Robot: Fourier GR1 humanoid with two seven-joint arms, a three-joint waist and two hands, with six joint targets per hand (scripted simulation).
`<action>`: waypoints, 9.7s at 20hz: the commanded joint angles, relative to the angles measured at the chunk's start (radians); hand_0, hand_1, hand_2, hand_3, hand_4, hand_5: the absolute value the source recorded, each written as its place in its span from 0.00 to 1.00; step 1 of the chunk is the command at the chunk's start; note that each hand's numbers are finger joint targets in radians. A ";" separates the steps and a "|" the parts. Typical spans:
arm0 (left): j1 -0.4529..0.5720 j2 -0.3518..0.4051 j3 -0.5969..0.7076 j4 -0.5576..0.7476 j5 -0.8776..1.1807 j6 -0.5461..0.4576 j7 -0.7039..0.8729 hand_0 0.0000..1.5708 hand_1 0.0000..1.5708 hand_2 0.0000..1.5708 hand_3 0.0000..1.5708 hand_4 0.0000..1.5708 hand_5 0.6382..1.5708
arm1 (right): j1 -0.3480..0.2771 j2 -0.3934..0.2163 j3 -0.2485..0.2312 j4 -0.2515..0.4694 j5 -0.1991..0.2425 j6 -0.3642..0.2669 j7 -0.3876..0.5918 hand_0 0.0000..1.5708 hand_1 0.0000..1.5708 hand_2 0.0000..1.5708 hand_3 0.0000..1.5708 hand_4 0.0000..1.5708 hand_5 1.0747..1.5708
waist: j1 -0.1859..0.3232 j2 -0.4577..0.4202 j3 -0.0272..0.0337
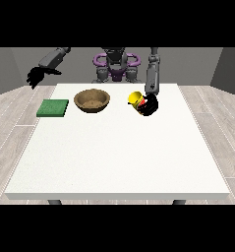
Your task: Pick the cup and pour the ball into the bowl, then pick the bowl and place it on the pad
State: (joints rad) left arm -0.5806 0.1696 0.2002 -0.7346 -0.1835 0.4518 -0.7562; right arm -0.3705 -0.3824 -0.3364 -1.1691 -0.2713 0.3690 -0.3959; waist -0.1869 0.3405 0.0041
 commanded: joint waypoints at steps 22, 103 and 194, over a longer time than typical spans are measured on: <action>-0.086 -0.145 -0.513 -0.129 -0.713 0.037 0.835 0.86 0.86 1.00 1.00 0.67 1.00 | 0.106 -0.099 -0.084 0.486 0.066 0.005 -0.116 0.00 0.00 0.00 0.00 0.00 0.97 | 0.256 -0.409 -0.0031; -0.026 -0.130 -0.114 -0.340 -0.113 -0.307 0.530 0.00 0.00 0.00 0.00 0.00 0.96 | -0.136 0.147 0.057 0.499 0.066 -0.166 0.034 0.00 0.00 0.00 0.00 0.02 0.94 | 0.240 -0.178 -0.0037; 0.111 -0.093 -0.206 -0.845 -0.118 -0.272 0.585 0.00 0.00 0.00 0.00 0.00 0.99 | -0.369 -0.474 -0.171 0.872 -0.049 0.023 0.256 1.00 1.00 1.00 0.00 0.49 1.00 | 0.257 0.122 -0.0029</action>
State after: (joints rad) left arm -0.4920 0.0746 0.0030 -1.5518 -0.3223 0.2114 -0.1933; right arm -0.7145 -0.8102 -0.4897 -0.3268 -0.3028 0.3884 -0.2056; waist 0.0569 0.4899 0.0018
